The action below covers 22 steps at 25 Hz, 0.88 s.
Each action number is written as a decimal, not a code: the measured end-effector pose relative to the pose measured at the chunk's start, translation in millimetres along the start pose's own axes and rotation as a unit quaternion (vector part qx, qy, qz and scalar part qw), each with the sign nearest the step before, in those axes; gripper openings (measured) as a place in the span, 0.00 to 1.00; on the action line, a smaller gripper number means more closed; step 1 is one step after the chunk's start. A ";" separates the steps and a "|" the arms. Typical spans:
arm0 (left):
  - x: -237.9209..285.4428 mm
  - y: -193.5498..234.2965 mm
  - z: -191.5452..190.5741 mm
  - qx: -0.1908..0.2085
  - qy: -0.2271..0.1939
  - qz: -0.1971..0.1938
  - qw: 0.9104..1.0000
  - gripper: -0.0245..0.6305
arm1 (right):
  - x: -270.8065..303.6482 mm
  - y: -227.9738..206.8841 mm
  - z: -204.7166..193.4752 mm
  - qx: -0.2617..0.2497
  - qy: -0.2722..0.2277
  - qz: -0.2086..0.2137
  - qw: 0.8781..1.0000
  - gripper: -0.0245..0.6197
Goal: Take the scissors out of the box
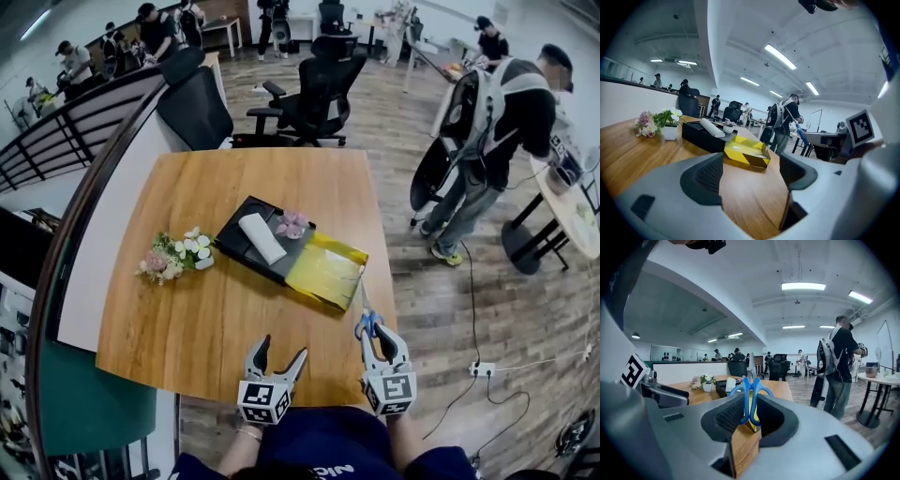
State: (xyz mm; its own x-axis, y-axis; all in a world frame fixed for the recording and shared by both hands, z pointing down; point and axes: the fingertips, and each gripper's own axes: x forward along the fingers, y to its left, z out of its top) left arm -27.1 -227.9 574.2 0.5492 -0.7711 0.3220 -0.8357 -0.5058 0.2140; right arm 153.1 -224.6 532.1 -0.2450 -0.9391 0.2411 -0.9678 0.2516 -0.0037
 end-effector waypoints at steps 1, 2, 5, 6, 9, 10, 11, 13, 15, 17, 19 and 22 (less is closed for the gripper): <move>-0.1 0.9 0.6 0.000 -0.001 0.000 1.000 0.61 | -0.5 -0.2 -0.1 -0.001 -0.001 -0.002 1.000 0.19; -0.2 1.7 1.3 0.001 -0.002 0.000 1.000 0.61 | -0.8 -0.1 0.2 -0.002 -0.001 -0.004 1.000 0.18; -1.6 2.5 4.3 0.003 -0.005 0.000 1.000 0.61 | -1.7 1.0 -0.2 -0.002 0.000 -0.006 1.000 0.18; -2.2 2.0 5.5 0.004 -0.006 -0.001 1.000 0.61 | -1.8 1.8 -0.5 -0.001 0.001 -0.006 1.000 0.18; -5.1 0.7 8.0 0.010 -0.007 -0.006 1.000 0.56 | -0.5 6.1 -0.9 -0.003 0.000 -0.002 1.000 0.18; -6.3 1.0 8.8 0.011 -0.009 -0.008 1.000 0.50 | 0.3 8.0 -0.7 -0.005 -0.001 0.000 1.000 0.19; -7.6 1.5 9.9 0.011 -0.012 -0.008 1.000 0.43 | 1.1 9.7 -0.4 -0.006 0.000 0.002 1.000 0.18; -9.9 2.9 12.3 0.012 -0.017 -0.004 1.000 0.31 | 2.3 11.3 0.8 -0.002 -0.001 0.006 1.000 0.19; -11.5 4.0 14.4 0.017 -0.020 0.002 1.000 0.17 | 2.9 10.8 2.0 0.007 -0.002 0.007 1.000 0.18; -12.6 4.9 16.3 0.023 -0.023 0.006 0.999 0.05 | 3.6 10.5 2.5 0.008 -0.003 0.008 1.000 0.19; -12.8 4.8 18.4 0.027 -0.026 0.005 0.999 0.04 | 4.5 11.2 2.7 0.004 -0.004 0.009 1.000 0.19; -11.8 3.6 20.2 0.024 -0.028 -0.003 0.999 0.04 | 6.0 11.7 0.6 0.003 -0.002 0.011 1.000 0.18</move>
State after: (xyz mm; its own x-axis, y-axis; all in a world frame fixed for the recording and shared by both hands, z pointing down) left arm -36.7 -228.4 552.5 0.5545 -0.7875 0.2693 -0.8322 -0.5275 0.1710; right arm 140.3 -227.4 532.9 -0.2660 -0.9343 0.2372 -0.9627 0.2703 -0.0150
